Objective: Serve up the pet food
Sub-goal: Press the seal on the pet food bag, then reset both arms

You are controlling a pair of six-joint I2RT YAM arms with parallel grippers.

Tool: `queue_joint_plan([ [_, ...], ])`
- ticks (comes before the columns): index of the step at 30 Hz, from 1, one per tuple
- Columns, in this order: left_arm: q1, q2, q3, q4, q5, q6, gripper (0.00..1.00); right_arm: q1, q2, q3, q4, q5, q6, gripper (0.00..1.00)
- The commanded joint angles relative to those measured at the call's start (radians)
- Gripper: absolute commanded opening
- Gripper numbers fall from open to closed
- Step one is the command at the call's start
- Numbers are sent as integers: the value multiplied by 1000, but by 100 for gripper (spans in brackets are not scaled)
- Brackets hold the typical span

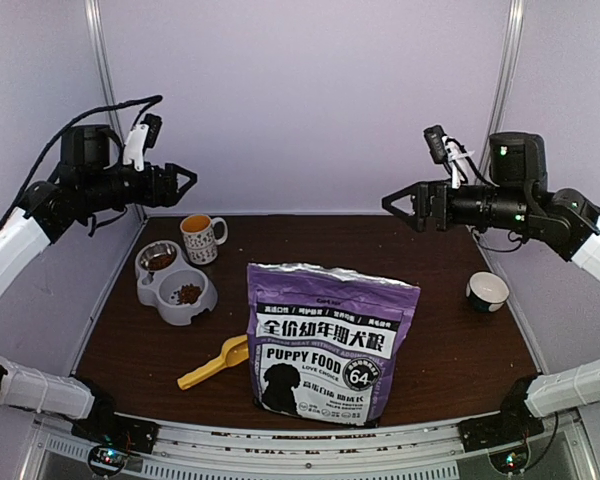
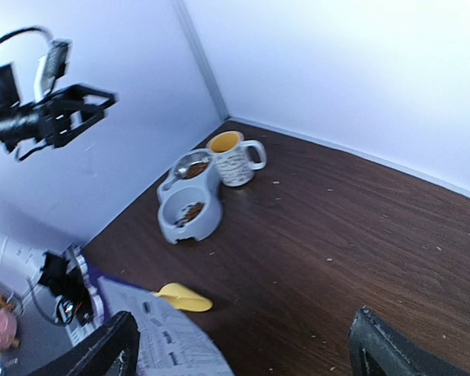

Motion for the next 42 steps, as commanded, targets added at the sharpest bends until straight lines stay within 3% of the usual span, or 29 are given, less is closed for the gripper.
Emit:
queue_joint_plan([
  [1,257,-65,-104,89,92,-15,84,-169,8,-71,29,66,110,94],
  [7,651,-161,-436,347,120,-133,87,-438,-32,-290,152,85,98,94],
  [11,781,-169,-616,474,37,-177,87,-589,-65,-460,292,115,82,95],
  [16,782,-215,-841,701,-137,-136,88,-702,-118,-693,594,218,32,95],
  [20,780,-274,-1046,986,-139,-64,89,-711,-163,-877,881,323,-50,95],
  [23,765,-235,-1168,1189,-133,-11,91,-712,-149,-1005,1120,374,-105,95],
  [26,738,-154,-1163,1238,-122,5,91,-712,-100,-1088,1327,412,-114,96],
  [31,710,41,-1138,1458,-116,32,92,-714,35,-1111,1480,420,-129,95],
  [35,698,122,-1059,1423,-87,80,93,-713,116,-1149,1628,424,-142,95],
  [42,639,128,-1047,1421,-122,138,94,-714,117,-1131,1594,420,-145,95],
])
